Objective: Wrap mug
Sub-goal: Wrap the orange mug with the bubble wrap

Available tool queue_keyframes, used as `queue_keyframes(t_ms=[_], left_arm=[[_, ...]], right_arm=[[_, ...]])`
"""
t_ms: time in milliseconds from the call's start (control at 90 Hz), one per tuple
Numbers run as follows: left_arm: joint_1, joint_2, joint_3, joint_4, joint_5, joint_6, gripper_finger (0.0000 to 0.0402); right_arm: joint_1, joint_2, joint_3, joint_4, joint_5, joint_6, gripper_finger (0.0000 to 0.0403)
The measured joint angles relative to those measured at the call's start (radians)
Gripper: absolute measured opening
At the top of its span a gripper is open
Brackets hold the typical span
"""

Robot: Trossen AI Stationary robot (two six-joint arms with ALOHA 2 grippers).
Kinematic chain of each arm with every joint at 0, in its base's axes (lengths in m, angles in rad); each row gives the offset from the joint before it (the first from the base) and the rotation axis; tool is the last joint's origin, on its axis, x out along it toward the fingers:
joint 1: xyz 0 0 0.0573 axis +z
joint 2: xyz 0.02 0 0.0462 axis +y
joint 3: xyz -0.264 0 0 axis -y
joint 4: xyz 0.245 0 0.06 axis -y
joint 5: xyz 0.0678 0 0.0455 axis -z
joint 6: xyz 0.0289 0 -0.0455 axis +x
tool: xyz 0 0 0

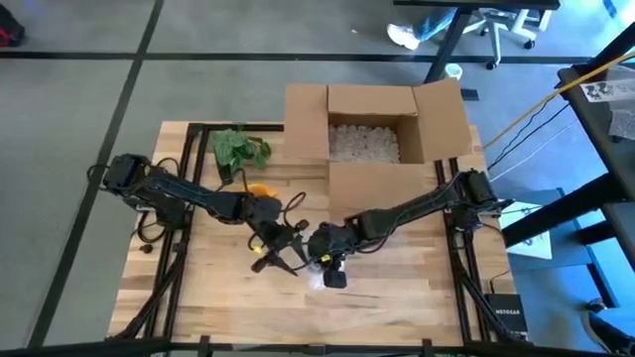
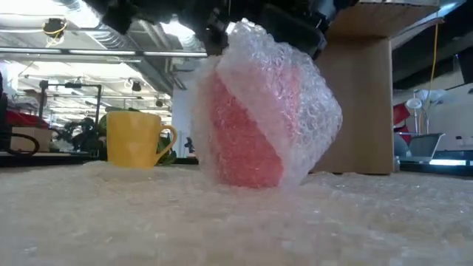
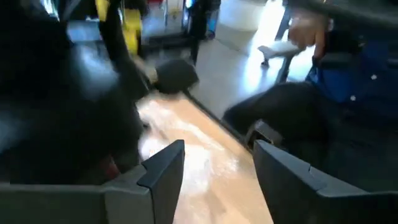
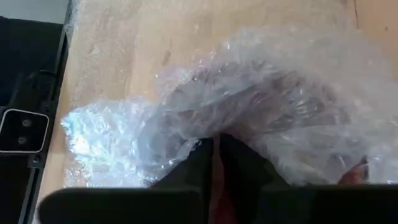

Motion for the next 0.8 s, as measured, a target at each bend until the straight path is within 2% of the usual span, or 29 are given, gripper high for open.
queue_keyframes(t_ms=[67,133,256,433,533,800], left_arm=[[-0.017,0.01,-0.013,-0.072,-0.062,-0.01,0.0161],[-0.039,0.032,-0.044,-0.062,-0.133,-0.027,0.0152],[-0.073,0.105,-0.09,0.069,-0.223,-0.034,0.0138],[-0.088,0.229,-0.094,0.251,-0.34,0.023,0.0129],[-0.079,0.275,-0.091,0.336,-0.37,0.055,0.0129],[-0.034,0.3,-0.051,0.379,-0.406,0.13,0.0128]], right_arm=[[0.0,0.0,0.0,-0.008,0.0,0.002,0.0004],[-0.001,0.0,0.0,-0.001,0.0,0.003,0.0005],[-0.001,0.0,0.0,0.009,0.0,0.003,0.0005],[-0.001,0.0,-0.001,0.008,-0.001,0.015,0.0001],[-0.001,0.0,-0.002,-0.004,-0.015,0.019,0.0],[-0.002,0.008,0.002,-0.13,-0.026,0.055,0.0]])
